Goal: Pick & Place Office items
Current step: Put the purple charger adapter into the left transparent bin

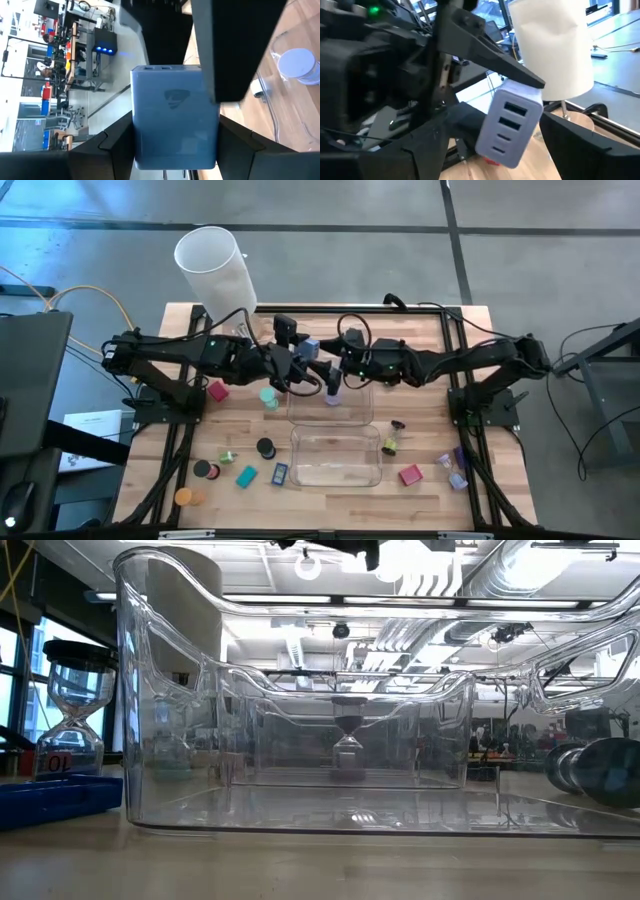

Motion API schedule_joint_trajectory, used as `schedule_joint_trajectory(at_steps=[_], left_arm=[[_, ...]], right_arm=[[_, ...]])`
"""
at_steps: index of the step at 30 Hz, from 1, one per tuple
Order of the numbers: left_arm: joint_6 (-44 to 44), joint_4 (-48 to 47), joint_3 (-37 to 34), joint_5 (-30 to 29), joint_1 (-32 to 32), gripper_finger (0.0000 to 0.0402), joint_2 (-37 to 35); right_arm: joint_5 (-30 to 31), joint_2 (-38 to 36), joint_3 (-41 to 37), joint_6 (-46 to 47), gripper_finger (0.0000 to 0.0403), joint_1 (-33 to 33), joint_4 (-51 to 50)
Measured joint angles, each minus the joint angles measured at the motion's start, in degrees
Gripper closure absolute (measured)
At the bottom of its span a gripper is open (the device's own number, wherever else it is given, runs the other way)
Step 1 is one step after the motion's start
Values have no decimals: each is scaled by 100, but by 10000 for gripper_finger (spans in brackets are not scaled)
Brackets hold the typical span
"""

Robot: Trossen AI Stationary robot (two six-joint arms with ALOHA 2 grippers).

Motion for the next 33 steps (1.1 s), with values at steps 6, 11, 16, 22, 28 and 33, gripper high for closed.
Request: schedule_joint_trajectory(at_steps=[6, 11, 16, 22, 28, 33], left_arm=[[26, 67, 0, 7, 2, 197, 92], [111, 223, 0, -22, 0, 191, 101], [280, 208, -2, -47, 1, 189, 103], [361, 252, -9, -210, -4, 187, 101], [368, 327, -9, -477, -104, 173, 109], [206, 363, -9, -496, -179, 166, 109]], right_arm=[[-116, -5, -2, -14, 128, -97, 78], [-153, 0, -2, -16, 180, -99, 64], [-202, 58, -2, 12, 234, -134, 54], [-513, 87, -2, 133, 285, -242, -15], [-643, 85, 7, -292, 288, -268, -15], [-700, 85, 9, -391, 292, -263, -49]])
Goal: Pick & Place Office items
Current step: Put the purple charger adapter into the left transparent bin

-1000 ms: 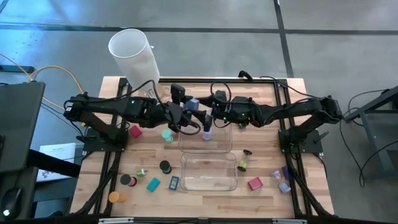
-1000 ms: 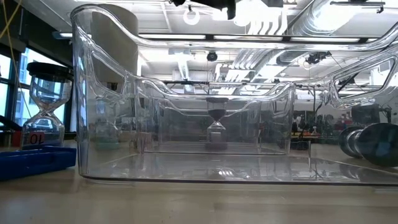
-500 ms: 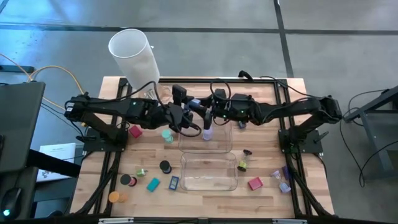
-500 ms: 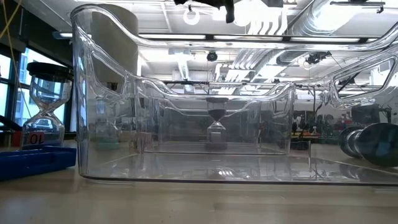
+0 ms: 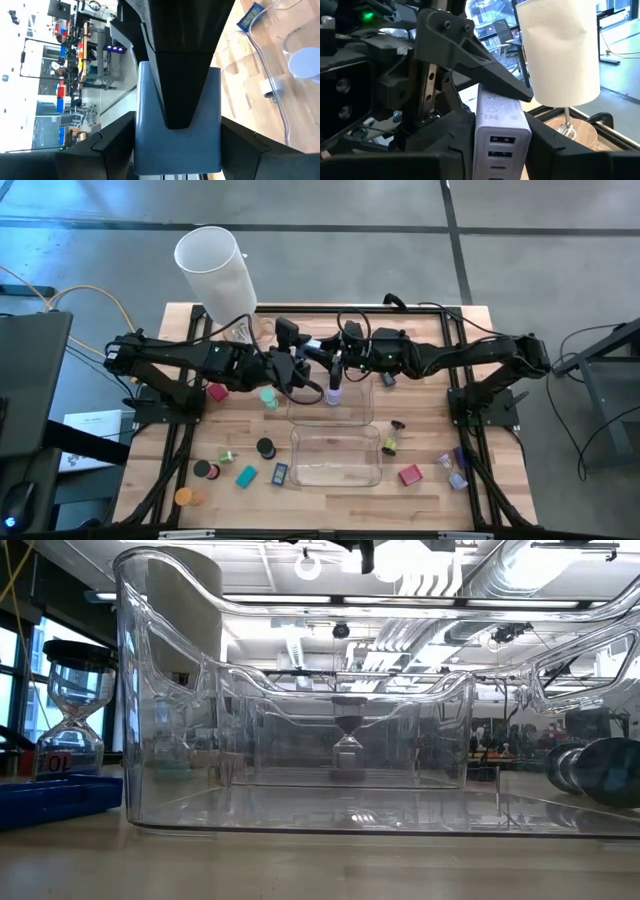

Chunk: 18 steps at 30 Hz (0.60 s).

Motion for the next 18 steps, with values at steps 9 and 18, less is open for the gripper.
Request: schedule_joint_trajectory(at_steps=[9, 18], left_arm=[[-730, 38, -9, 137, -134, 138, -189], [-1274, -32, 24, 246, -654, 131, -651]], right_arm=[[62, -27, 13, -185, 294, 121, -161], [428, -65, -55, -250, 294, 523, -1179]])
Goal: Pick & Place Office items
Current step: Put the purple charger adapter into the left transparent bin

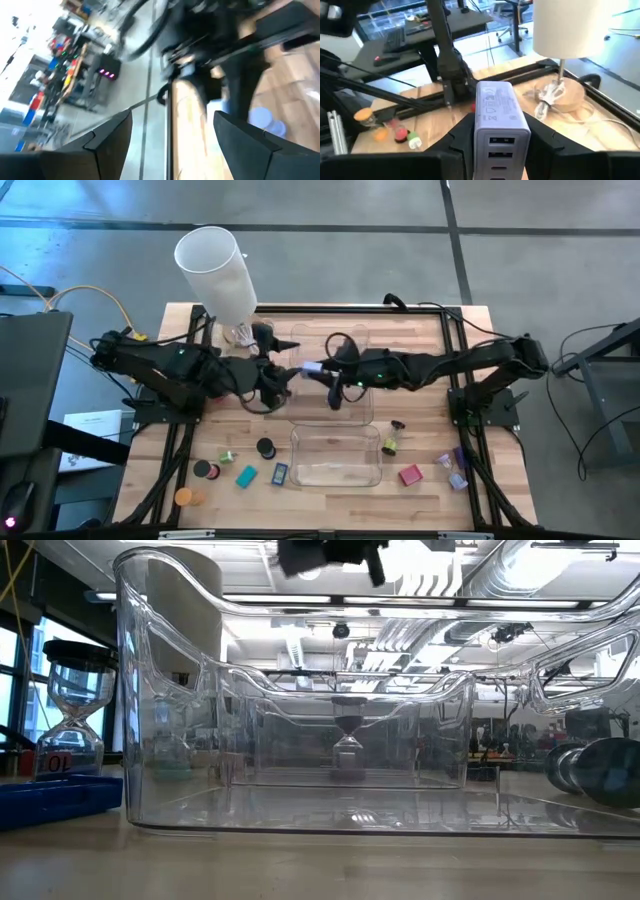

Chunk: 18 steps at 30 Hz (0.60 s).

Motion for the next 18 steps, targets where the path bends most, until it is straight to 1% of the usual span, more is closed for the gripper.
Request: schedule_joint_trajectory(at_steps=[2, 4, 6, 8, 11, 14, 16, 18], left_arm=[[-242, -232, -12, -9, 13, 130, -56], [-605, -407, -15, 37, 13, 130, -160], [-1051, -696, -13, 183, 7, 130, -360], [-1556, -965, -7, 517, 15, 130, -562], [-2246, -1379, -26, 1305, 79, 130, -803], [-2900, -1747, -28, 1965, 107, 130, -1012], [-3289, -1980, -28, 2247, 88, 130, -1077], [-3654, -2179, -58, 2433, 25, 130, -1062]], right_arm=[[-12, -61, 52, 45, 294, 156, -53], [-52, -69, 50, 63, 294, 357, -320], [-72, -25, 33, 63, 294, 573, -559], [-56, -21, 22, 64, 294, 840, -745], [-40, -54, 48, 203, 294, 1257, -713], [-140, -64, 90, 204, 294, 1663, -958], [-312, -66, 184, 194, 294, 1890, -1276], [-361, -75, 248, 358, 294, 2116, -1564]])
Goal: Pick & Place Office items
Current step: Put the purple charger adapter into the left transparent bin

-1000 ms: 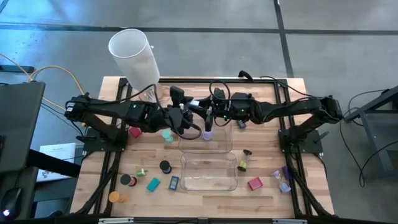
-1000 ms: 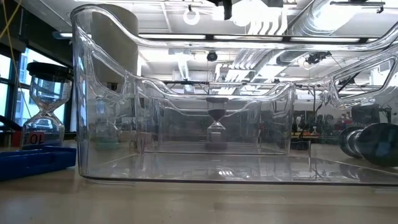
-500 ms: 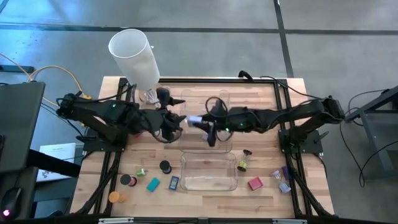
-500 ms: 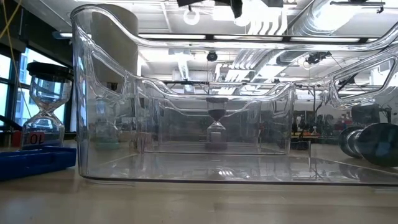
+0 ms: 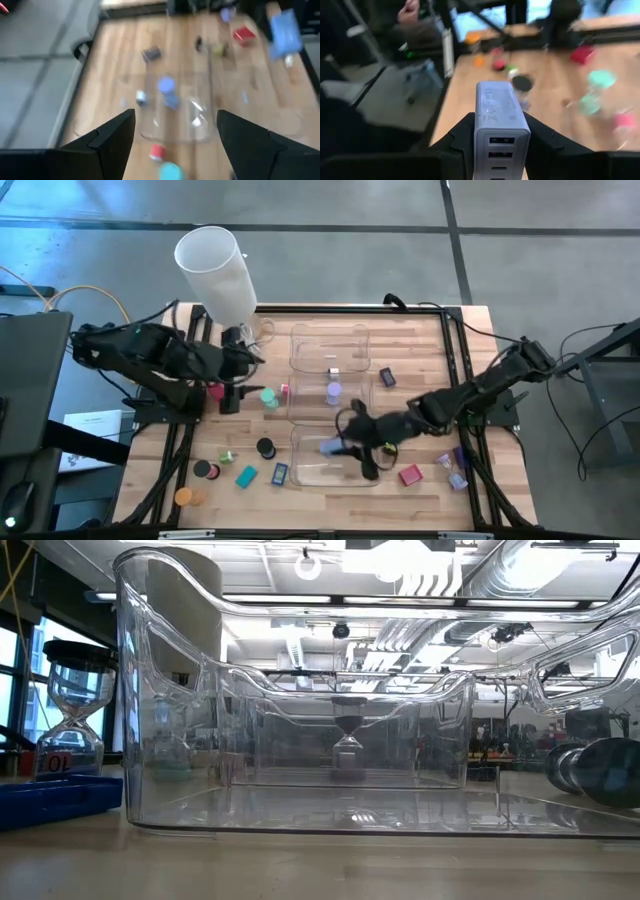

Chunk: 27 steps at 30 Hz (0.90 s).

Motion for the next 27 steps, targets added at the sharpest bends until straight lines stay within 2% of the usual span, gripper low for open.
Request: schedule_joint_trajectory(at_steps=[7, 11, 20, 27], left_arm=[[-643, -37, -527, 86, -567, 130, -1], [-964, 254, -1140, 9, -920, 130, -123], [-1599, 2094, -3024, -1352, -2092, 130, -903], [-1651, 2821, -3678, -1593, -2497, 130, -900]], right_arm=[[625, 53, 19, 886, 294, 514, -966], [793, 422, 19, 1072, 294, 714, -1052], [1423, 1479, 17, 1172, 294, 919, -299], [1698, 2024, 17, 1509, 294, 665, 36]])
